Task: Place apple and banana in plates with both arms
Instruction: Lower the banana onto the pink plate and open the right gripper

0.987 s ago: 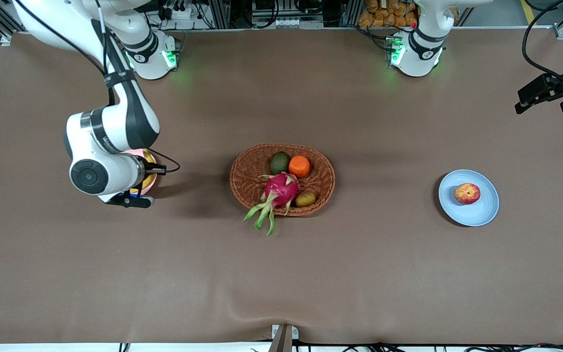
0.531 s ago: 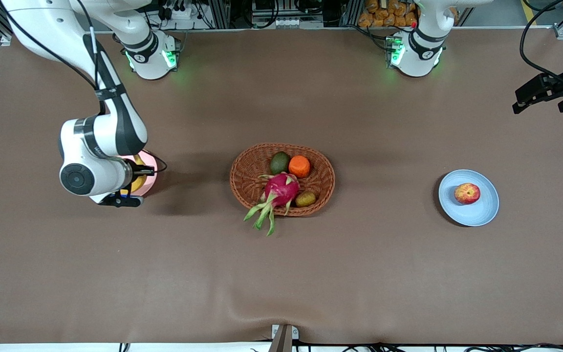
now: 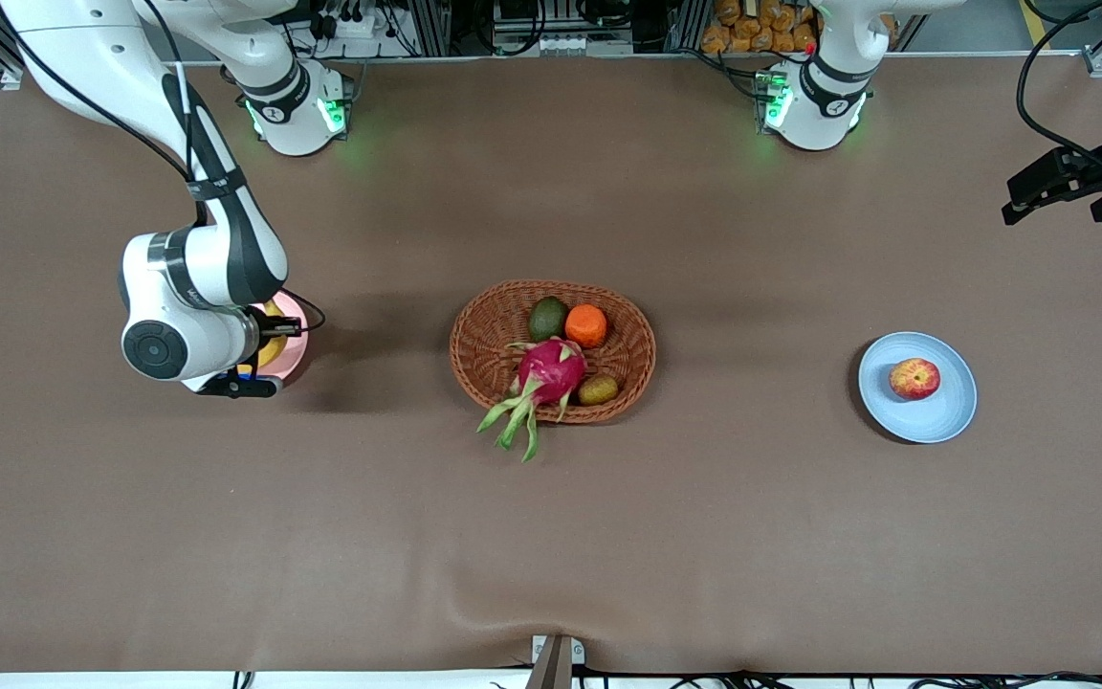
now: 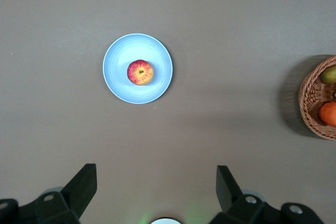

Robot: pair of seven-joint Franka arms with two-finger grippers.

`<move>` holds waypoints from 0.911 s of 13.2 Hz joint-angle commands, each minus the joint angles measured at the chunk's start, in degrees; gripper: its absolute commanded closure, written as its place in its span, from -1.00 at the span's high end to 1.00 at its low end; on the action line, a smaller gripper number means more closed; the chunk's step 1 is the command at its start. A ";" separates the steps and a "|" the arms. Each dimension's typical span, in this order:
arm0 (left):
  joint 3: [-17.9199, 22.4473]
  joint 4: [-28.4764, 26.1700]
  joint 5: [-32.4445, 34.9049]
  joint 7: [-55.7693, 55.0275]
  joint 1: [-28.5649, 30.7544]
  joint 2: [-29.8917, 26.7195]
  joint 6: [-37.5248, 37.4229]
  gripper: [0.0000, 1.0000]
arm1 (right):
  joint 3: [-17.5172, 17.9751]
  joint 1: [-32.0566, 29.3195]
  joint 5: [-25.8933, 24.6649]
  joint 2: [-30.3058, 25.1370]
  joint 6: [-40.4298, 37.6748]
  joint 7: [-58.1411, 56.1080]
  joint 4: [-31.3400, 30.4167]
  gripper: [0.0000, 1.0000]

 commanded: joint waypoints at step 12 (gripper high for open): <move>-0.45 0.97 -0.37 -0.14 -0.15 0.21 -0.90 1.00 | 0.86 -1.64 -1.34 -0.38 -16.64 -0.53 18.97 1.00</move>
